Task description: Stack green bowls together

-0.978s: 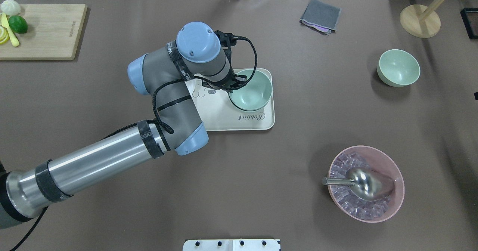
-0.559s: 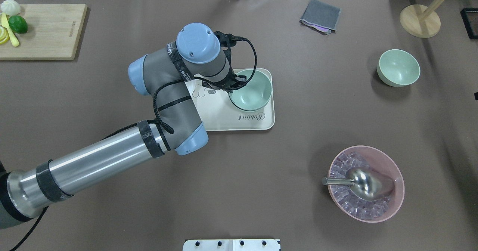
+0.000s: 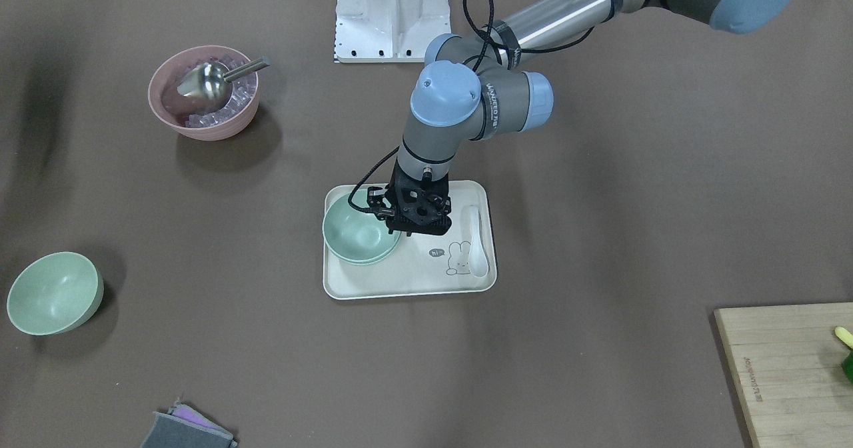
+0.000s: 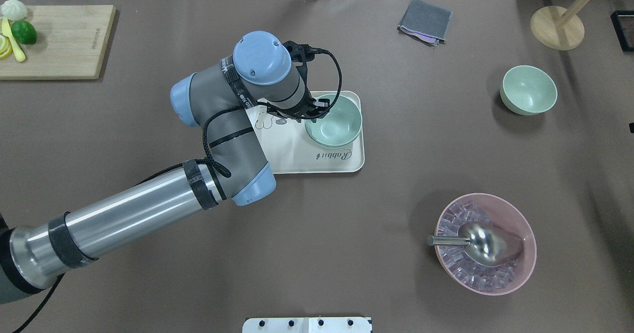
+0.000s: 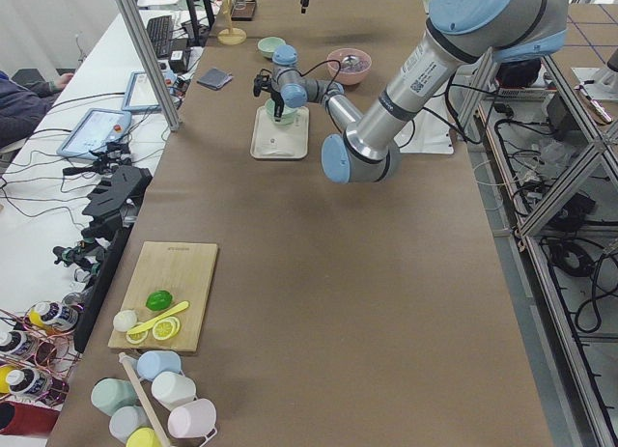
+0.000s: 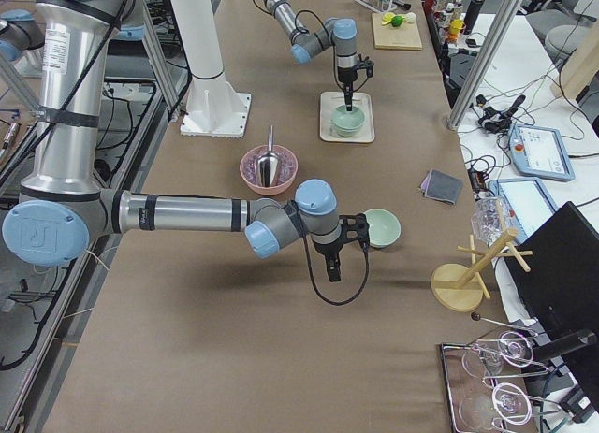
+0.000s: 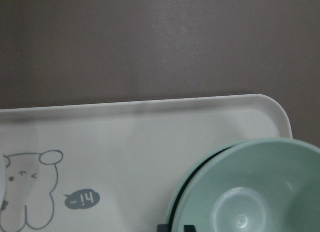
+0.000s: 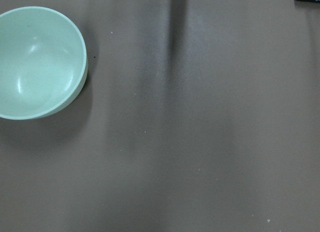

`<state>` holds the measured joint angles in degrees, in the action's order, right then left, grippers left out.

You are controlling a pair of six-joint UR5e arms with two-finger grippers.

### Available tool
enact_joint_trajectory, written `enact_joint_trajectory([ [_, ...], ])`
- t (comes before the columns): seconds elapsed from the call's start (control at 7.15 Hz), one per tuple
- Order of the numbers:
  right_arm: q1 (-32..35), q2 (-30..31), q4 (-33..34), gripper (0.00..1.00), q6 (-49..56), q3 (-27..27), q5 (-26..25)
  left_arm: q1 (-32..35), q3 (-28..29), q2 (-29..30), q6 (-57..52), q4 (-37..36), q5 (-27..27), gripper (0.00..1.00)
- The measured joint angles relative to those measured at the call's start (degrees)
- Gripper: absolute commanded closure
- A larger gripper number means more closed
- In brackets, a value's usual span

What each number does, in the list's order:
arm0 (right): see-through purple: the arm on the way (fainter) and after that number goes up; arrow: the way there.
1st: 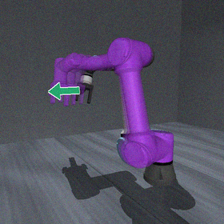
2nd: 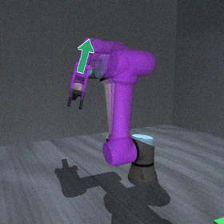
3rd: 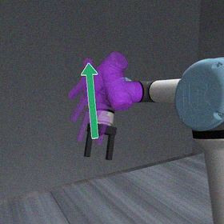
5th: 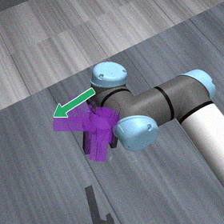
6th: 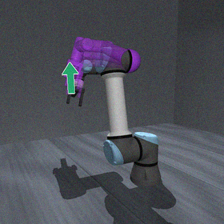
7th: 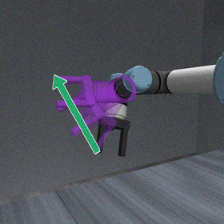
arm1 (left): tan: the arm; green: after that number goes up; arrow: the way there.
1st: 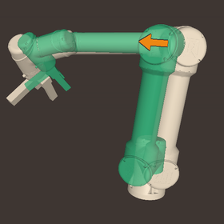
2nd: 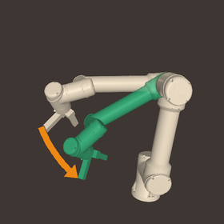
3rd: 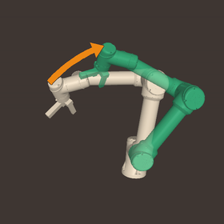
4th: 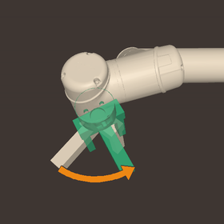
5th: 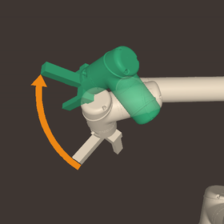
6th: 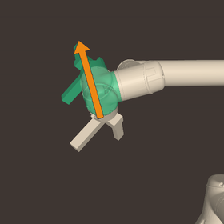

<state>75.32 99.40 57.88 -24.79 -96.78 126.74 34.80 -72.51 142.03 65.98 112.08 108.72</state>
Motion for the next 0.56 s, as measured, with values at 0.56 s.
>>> enact_joint_trajectory([
  [0.56,0.00,-0.02,0.06,0.00,-0.22,0.60,0.01,0.67,-1.77,-0.20,0.04,-0.33,0.47,0.02],
])
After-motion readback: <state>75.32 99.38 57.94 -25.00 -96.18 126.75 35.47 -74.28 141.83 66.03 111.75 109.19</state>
